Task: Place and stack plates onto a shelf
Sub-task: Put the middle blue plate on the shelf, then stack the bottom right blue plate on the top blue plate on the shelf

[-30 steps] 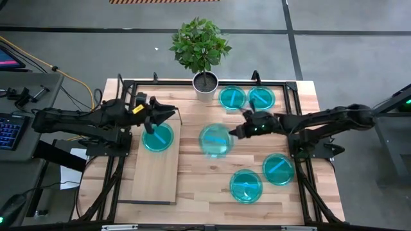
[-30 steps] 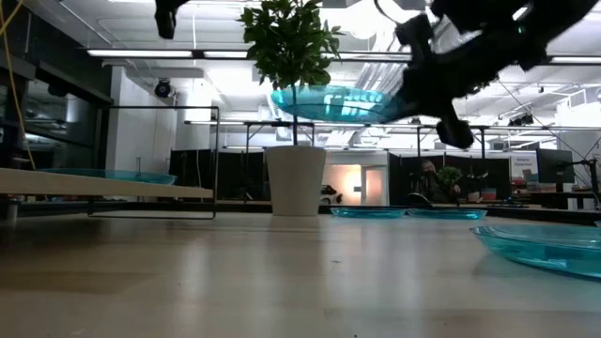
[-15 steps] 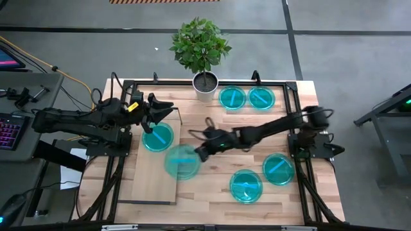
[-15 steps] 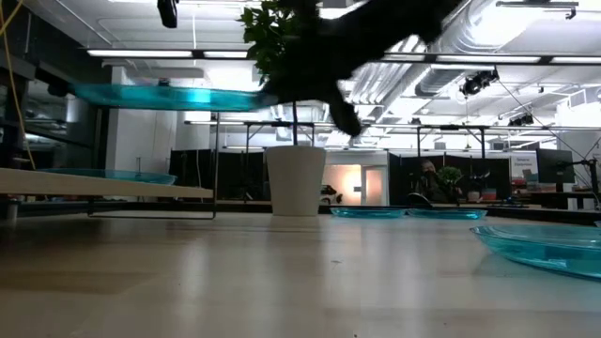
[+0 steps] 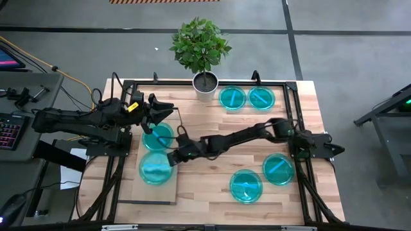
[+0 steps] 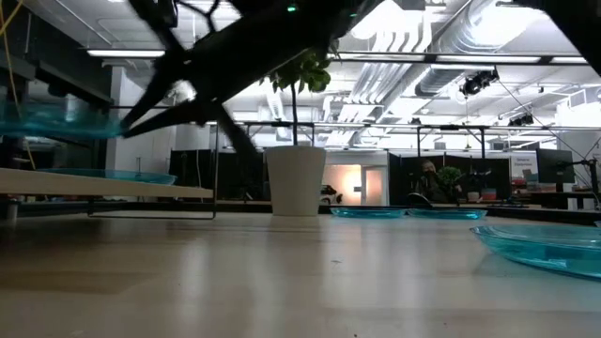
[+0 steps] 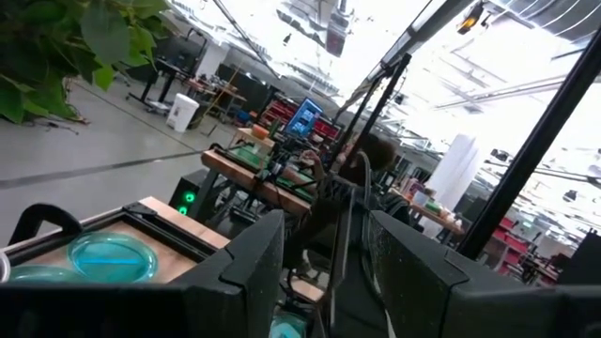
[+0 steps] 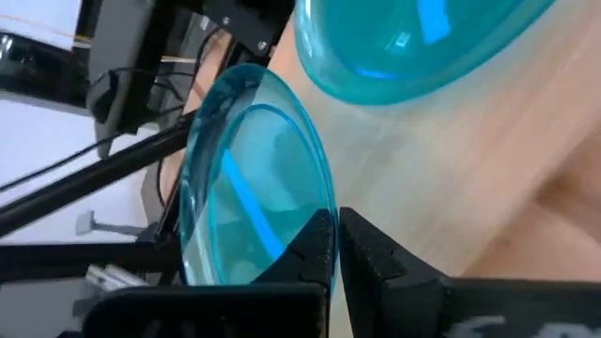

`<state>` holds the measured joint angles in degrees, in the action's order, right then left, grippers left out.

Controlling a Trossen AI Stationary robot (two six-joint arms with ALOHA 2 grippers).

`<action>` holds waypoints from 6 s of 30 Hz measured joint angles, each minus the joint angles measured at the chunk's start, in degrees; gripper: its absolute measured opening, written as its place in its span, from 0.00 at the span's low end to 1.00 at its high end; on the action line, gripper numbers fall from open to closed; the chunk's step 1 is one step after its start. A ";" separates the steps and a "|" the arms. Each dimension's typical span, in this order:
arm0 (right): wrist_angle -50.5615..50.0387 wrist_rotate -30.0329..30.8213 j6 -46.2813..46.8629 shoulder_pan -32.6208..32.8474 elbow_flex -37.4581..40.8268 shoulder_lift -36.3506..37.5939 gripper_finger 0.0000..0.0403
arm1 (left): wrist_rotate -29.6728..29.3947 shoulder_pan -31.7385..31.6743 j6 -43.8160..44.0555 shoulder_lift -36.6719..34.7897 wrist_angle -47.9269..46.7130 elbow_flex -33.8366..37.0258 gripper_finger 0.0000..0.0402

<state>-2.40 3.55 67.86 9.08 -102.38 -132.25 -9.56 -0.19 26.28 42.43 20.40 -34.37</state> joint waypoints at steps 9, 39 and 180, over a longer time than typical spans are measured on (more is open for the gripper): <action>-3.56 2.41 4.30 1.00 -8.84 -6.44 0.00 | 0.02 0.00 0.02 0.00 -0.07 0.00 0.37; -28.72 -2.64 -18.87 -0.13 -8.84 1.40 0.38 | 0.02 0.00 0.58 0.01 0.03 0.00 0.37; -42.48 15.75 59.17 20.41 60.05 42.76 0.39 | -3.53 -0.07 -0.98 0.01 -4.28 0.02 0.37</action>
<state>-44.87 19.30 127.03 29.50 -42.33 -89.49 -13.10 -0.25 25.30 42.44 16.12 -34.35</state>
